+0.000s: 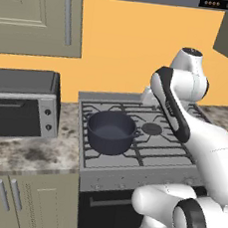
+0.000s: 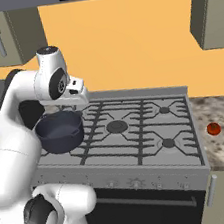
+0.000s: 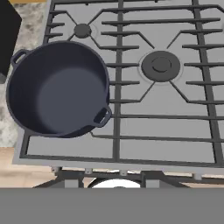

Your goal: Turn on the burner for the pot on the stove. Wait thirty seconds for the pot to heat up. Then add the tomato to the pot.

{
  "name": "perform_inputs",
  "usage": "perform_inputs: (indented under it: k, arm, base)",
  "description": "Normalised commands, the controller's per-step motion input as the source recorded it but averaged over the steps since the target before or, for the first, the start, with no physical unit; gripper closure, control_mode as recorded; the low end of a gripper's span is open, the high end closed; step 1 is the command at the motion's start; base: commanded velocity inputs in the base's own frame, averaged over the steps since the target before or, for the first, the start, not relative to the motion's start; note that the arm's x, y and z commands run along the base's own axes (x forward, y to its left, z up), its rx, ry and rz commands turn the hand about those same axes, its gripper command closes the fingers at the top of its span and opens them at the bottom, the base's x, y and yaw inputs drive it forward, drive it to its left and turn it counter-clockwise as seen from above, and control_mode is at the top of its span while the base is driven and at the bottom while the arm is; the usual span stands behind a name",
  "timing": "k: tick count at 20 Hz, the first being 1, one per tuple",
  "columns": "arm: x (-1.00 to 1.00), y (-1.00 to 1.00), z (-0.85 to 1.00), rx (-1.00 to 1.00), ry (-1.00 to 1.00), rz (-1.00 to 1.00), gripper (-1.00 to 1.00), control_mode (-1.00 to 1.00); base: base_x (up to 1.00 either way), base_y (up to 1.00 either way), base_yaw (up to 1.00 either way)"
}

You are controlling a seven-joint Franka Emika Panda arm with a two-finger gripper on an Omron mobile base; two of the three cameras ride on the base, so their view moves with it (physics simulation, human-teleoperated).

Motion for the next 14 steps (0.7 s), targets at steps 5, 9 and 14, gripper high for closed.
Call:
perform_inputs:
  k: [5, 9, 14]
  arm:
    - [-0.31, 0.02, -0.09, -0.06, -0.01, 0.07, -1.0, -1.0]
    - [-0.71, 0.1, -0.21, -0.11, -0.06, 0.14, -1.0, -1.0]
    - [-0.67, 0.32, -0.35, -0.09, -0.05, 0.15, -1.0, -1.0]
  base:
    - [0.0, 0.0, 0.0]
    - [0.0, 0.0, 0.0]
    - [0.0, 0.0, 0.0]
